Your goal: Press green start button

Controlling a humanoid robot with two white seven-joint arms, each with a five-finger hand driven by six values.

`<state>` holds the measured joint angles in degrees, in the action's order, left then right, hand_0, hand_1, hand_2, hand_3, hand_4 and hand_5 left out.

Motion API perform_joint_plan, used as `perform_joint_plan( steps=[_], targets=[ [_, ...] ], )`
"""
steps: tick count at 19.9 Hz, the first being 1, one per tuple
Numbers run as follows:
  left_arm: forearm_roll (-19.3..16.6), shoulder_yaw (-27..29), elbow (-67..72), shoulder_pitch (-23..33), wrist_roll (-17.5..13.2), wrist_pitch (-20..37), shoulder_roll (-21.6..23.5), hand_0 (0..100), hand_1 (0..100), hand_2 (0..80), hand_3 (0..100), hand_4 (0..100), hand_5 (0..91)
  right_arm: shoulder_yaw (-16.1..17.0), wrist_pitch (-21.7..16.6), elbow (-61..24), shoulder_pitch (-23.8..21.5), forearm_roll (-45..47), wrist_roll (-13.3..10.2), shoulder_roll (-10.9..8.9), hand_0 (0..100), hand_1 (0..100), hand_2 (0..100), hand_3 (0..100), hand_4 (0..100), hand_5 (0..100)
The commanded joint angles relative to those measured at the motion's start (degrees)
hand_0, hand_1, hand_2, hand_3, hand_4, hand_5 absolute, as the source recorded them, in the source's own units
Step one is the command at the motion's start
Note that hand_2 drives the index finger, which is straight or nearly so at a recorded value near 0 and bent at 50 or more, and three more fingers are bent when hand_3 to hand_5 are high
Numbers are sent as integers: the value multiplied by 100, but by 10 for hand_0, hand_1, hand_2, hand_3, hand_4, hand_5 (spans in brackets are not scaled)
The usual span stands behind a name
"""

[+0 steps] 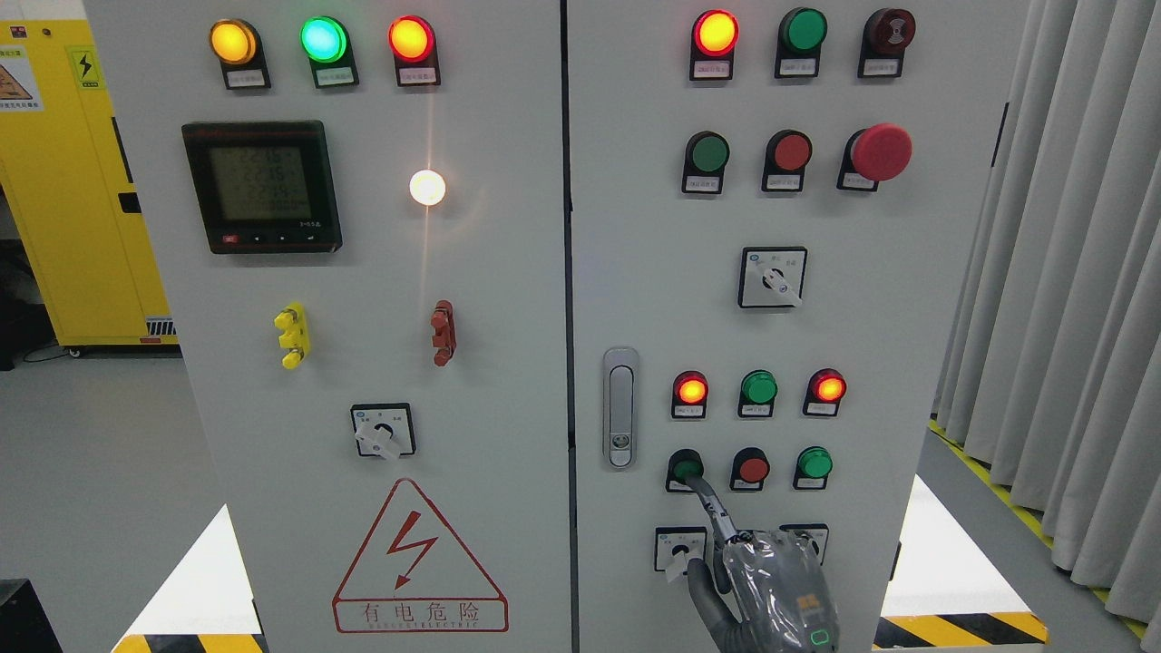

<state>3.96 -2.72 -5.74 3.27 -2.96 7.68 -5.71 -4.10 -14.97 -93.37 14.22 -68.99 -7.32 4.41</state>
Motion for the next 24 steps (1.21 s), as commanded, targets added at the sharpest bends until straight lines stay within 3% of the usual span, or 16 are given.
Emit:
perform_joint_plan(
  steps=[1, 17, 24],
  targets=[
    [0, 0, -6, -1, -3, -3, 0, 120, 556, 0, 0, 0, 0, 32, 29, 135, 55, 8, 46, -2, 728, 948, 19, 938, 995, 1000],
    [0, 0, 2, 7, -3, -3, 0, 120, 556, 0, 0, 0, 0, 6, -6, -172, -86, 52, -41, 25, 756, 949, 21, 938, 993, 1000],
    [0, 0, -6, -1, -3, -3, 0, 120, 556, 0, 0, 0, 0, -47, -102, -558, -279, 140, -244, 33, 811, 947, 22, 928, 1000, 1000]
  ],
)
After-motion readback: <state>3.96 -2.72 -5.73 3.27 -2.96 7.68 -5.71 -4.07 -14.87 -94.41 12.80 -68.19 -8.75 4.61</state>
